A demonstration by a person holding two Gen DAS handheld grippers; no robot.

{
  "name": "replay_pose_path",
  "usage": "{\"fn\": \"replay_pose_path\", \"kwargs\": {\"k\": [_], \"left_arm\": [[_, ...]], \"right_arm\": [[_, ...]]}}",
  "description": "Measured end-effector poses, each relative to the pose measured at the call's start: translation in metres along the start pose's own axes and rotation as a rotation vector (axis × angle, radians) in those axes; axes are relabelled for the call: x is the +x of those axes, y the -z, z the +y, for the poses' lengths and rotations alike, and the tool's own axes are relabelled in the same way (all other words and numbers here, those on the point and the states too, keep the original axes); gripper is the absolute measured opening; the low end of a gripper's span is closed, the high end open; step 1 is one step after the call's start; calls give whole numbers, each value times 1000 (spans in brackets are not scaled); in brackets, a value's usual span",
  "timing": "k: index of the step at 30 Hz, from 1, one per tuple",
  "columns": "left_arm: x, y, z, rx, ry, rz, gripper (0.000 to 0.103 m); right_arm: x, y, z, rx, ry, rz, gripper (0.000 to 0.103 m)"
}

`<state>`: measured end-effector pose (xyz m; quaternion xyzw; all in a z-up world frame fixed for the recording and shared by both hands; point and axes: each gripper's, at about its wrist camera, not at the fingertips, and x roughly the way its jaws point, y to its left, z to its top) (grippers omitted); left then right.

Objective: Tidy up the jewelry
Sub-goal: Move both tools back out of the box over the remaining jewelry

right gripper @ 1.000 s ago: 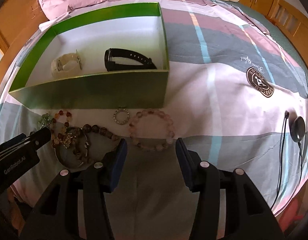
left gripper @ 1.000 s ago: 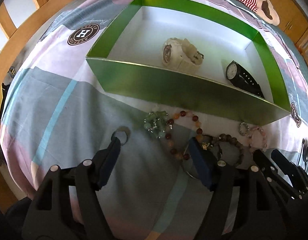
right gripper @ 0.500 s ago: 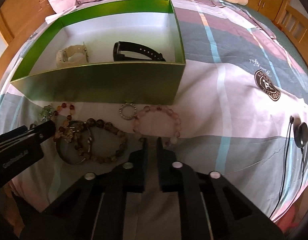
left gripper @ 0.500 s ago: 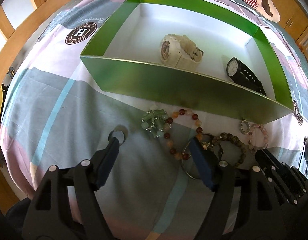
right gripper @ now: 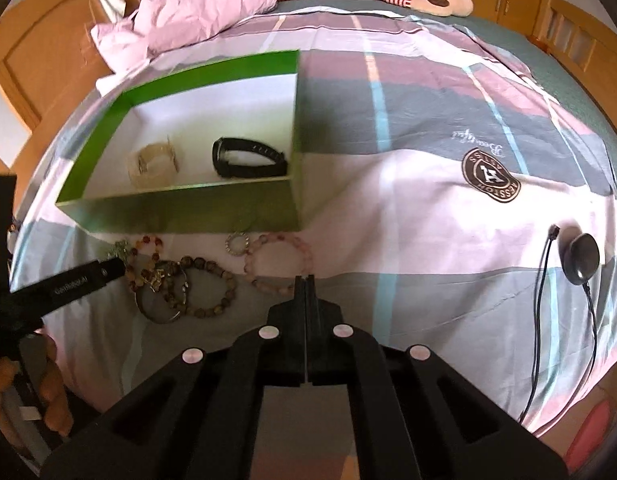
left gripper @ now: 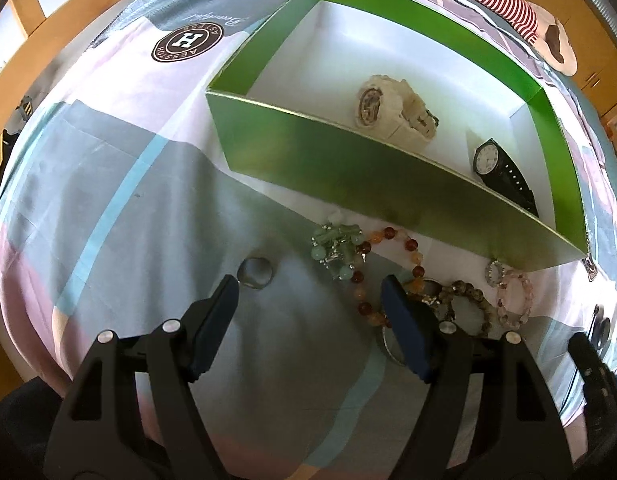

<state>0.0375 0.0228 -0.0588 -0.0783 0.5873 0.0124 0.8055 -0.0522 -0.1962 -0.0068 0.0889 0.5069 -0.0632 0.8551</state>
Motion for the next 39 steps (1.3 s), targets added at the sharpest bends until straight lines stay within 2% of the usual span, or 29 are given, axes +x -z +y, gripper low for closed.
{"fn": "replay_pose_path", "kwargs": {"k": [3, 6, 10, 18, 23, 28, 33, 39], "left_arm": [[1, -2, 5, -25, 10, 9, 73], [3, -6, 22, -96, 36, 26, 73], [6, -7, 36, -163, 38, 40, 73], [10, -7, 18, -89, 1, 40, 74], [15, -10, 17, -105, -6, 48, 74], [18, -12, 11, -96, -11, 50, 74], [16, -11, 16, -108, -7, 48, 74], [14, -11, 21, -117, 8, 39, 74]], "right_arm": [[7, 0, -8, 36, -4, 26, 1], [16, 4, -10, 56, -28, 66, 2], [20, 8, -7, 65, -51, 86, 16], [39, 15, 35, -31, -115, 121, 16], [57, 17, 62, -75, -138, 133, 16], [62, 18, 76, -149, -97, 128, 16], [62, 22, 55, -116, -69, 176, 16], [55, 26, 31, -79, -22, 178, 17]]}}
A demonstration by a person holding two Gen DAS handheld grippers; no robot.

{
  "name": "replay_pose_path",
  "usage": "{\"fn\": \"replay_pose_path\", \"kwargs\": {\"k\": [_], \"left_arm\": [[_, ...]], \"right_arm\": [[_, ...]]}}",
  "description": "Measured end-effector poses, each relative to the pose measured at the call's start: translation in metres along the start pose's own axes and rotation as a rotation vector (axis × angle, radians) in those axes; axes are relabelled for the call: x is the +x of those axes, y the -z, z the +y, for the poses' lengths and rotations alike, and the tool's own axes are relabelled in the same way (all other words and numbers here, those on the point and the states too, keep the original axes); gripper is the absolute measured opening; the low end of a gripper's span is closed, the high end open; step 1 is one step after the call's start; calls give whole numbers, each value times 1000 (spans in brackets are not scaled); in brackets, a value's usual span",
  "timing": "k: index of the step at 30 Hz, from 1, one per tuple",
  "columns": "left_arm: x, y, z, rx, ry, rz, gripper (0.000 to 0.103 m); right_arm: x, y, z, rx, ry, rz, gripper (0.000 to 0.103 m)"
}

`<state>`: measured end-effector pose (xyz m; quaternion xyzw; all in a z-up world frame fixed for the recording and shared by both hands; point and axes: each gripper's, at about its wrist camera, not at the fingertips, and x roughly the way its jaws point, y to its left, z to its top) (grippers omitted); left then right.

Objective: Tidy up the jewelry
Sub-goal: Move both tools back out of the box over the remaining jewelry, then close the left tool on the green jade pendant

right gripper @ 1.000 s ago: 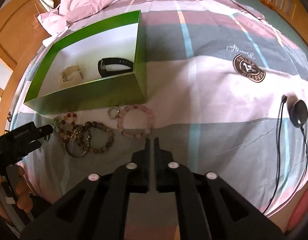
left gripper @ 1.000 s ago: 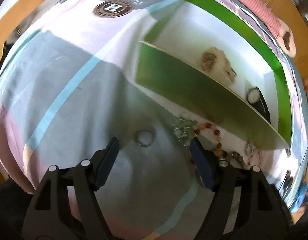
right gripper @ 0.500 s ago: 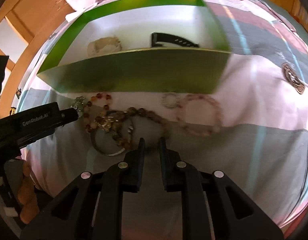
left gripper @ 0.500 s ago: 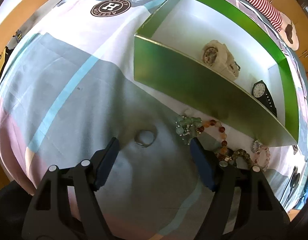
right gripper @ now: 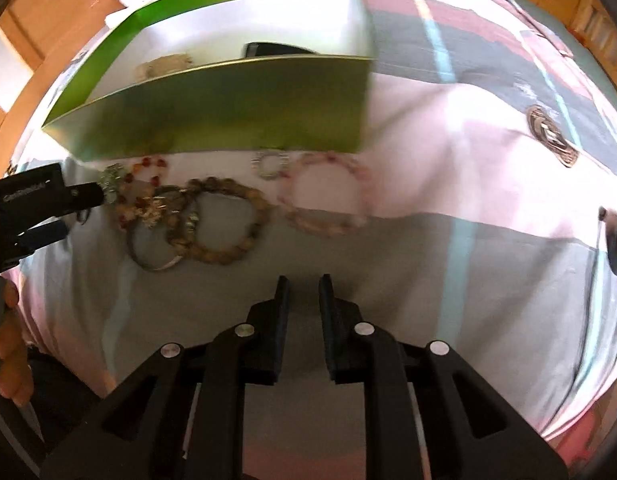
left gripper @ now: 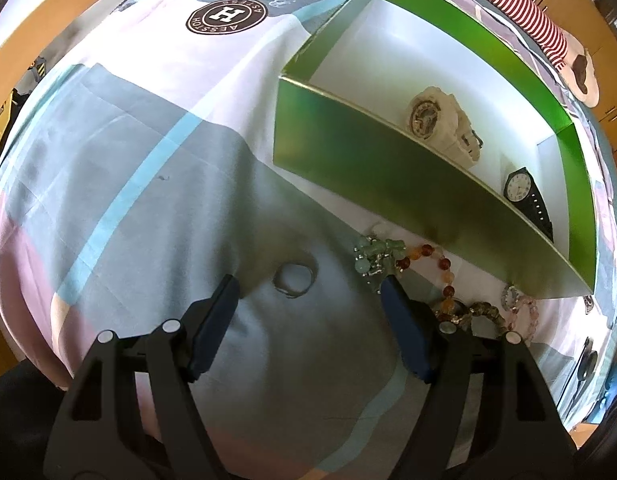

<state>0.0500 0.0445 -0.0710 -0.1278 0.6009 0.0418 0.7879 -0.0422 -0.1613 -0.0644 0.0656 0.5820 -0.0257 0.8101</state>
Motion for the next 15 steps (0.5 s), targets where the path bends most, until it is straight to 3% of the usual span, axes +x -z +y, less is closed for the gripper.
{"fn": "replay_pose_path", "kwargs": {"k": [2, 4, 11, 15], "left_arm": [[0, 1, -3, 17, 10, -1, 74], [0, 1, -6, 31, 26, 3, 74], [6, -5, -5, 0, 89, 28, 61], [3, -5, 4, -33, 134, 26, 57]], "right_arm": [[-4, -2, -8, 34, -27, -15, 24], [-8, -4, -12, 61, -45, -24, 50], [-8, -10, 6, 18, -62, -41, 50], [-3, -11, 12, 25, -89, -30, 41]]}}
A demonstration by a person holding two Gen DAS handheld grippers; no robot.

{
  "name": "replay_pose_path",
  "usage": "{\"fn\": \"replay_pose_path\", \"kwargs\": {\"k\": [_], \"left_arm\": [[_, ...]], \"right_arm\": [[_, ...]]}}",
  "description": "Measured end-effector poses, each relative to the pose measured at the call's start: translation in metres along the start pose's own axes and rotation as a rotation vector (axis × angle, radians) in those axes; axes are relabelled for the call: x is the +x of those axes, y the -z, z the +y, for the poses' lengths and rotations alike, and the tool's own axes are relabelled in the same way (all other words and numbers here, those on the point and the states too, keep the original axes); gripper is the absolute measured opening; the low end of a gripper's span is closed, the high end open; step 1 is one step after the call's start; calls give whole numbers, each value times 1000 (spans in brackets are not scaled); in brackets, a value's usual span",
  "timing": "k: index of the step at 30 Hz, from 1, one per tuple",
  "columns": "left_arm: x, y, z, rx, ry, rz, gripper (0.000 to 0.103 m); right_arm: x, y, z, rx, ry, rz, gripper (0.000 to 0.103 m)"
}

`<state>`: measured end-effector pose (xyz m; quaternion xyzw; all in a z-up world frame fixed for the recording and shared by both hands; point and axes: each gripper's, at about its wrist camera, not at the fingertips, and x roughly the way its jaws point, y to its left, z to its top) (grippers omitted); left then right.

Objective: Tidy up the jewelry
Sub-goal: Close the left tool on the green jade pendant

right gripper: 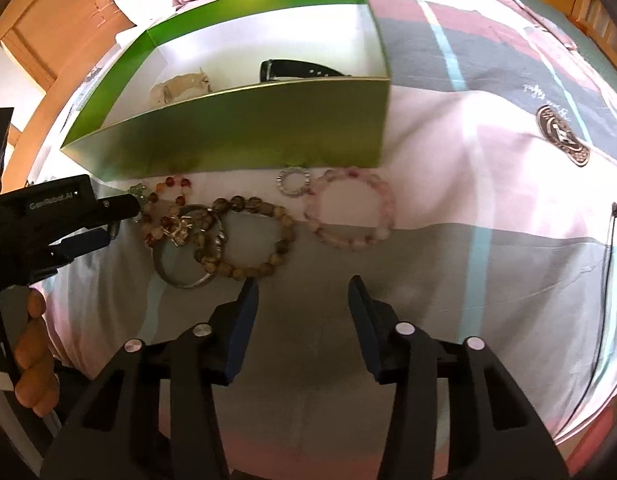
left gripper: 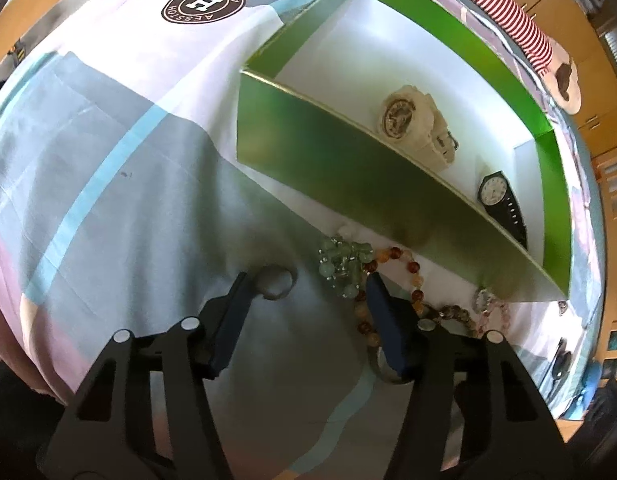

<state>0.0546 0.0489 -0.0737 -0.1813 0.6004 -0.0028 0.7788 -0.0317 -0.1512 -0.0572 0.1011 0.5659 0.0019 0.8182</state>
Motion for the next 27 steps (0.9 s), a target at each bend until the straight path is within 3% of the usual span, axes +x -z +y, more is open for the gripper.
{"fn": "replay_pose_path", "kwargs": {"k": [2, 7, 11, 16, 20, 23, 27], "left_arm": [[-4, -1, 1, -13, 57, -7, 56], [-6, -4, 3, -14, 60, -29, 54], [-5, -14, -4, 10, -9, -50, 52], [13, -23, -12, 38, -25, 1, 52], [18, -22, -25, 104, -75, -15, 51], [17, -21, -28, 130, -132, -39, 23], [9, -21, -20, 90, -120, -66, 21]], "right_arm": [[4, -3, 4, 5, -5, 2, 35], [4, -10, 9, 3, 20, -21, 29], [3, -22, 5, 13, 65, -53, 29], [5, -26, -18, 65, 82, -46, 29], [9, -24, -28, 91, 85, -33, 29], [4, -16, -40, 104, 90, -35, 29], [0, -17, -43, 100, 106, -51, 29]]}}
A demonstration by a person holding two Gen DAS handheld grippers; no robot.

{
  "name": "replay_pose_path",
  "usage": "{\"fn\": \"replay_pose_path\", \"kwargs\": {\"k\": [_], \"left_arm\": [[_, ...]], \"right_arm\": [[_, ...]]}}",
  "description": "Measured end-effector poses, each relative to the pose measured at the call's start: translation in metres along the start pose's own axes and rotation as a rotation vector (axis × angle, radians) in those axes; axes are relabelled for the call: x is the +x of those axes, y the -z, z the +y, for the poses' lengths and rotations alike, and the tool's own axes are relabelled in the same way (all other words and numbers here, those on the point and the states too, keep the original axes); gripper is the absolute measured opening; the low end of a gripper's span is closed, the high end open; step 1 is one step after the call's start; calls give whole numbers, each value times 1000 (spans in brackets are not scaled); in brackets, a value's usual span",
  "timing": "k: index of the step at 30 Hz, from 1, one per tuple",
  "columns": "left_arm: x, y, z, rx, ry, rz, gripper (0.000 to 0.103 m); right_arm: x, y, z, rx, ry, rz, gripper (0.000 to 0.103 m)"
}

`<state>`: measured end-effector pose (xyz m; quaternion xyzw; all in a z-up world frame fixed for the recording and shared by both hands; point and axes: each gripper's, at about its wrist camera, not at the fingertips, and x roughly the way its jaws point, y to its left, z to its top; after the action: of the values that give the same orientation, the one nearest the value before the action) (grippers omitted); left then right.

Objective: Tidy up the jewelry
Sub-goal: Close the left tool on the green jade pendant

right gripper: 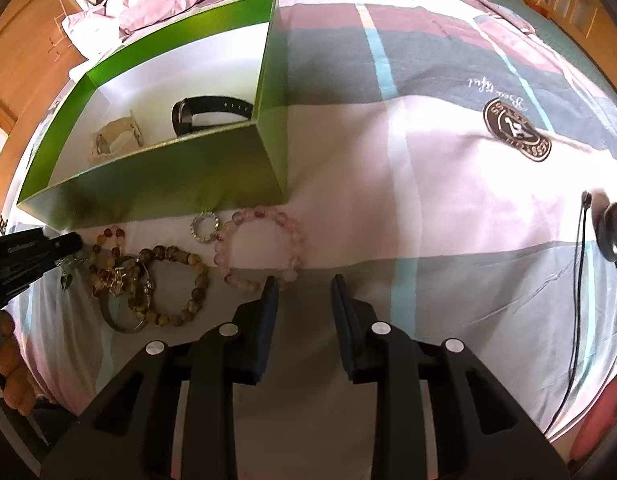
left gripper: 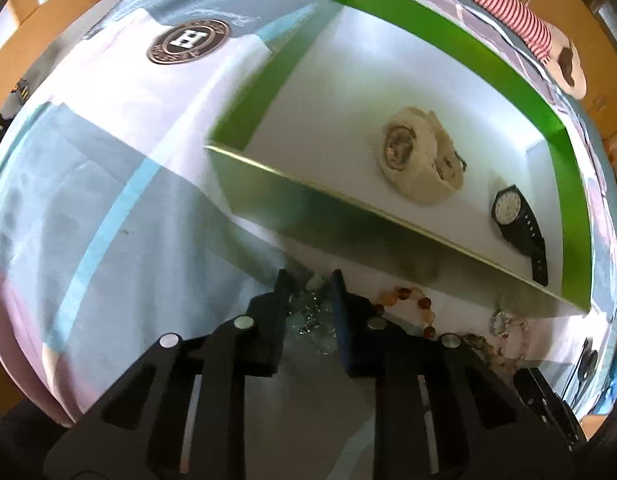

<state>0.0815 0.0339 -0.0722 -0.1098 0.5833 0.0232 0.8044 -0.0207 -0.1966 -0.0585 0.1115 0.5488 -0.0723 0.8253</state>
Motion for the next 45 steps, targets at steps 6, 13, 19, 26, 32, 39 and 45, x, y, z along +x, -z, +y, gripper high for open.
{"fn": "replay_pose_path", "kwargs": {"k": [6, 13, 19, 26, 32, 39, 45], "left_arm": [[-18, 0, 7, -13, 8, -79, 21], [-17, 2, 12, -21, 15, -51, 21], [-16, 7, 13, -23, 0, -44, 21], [-6, 11, 14, -15, -26, 18, 21], [-2, 11, 20, -34, -4, 47, 29], [-3, 18, 16, -2, -13, 51, 36], [-12, 31, 10, 30, -25, 38, 49]], "right_arm": [[13, -10, 1, -12, 38, -22, 29], [12, -4, 10, -85, 44, -31, 8], [-2, 1, 5, -76, 9, -38, 8], [-5, 2, -5, -45, 22, -23, 8], [2, 5, -10, -6, 14, 4, 25], [4, 9, -4, -33, 30, -1, 31], [5, 8, -3, -40, 37, -1, 31]]}}
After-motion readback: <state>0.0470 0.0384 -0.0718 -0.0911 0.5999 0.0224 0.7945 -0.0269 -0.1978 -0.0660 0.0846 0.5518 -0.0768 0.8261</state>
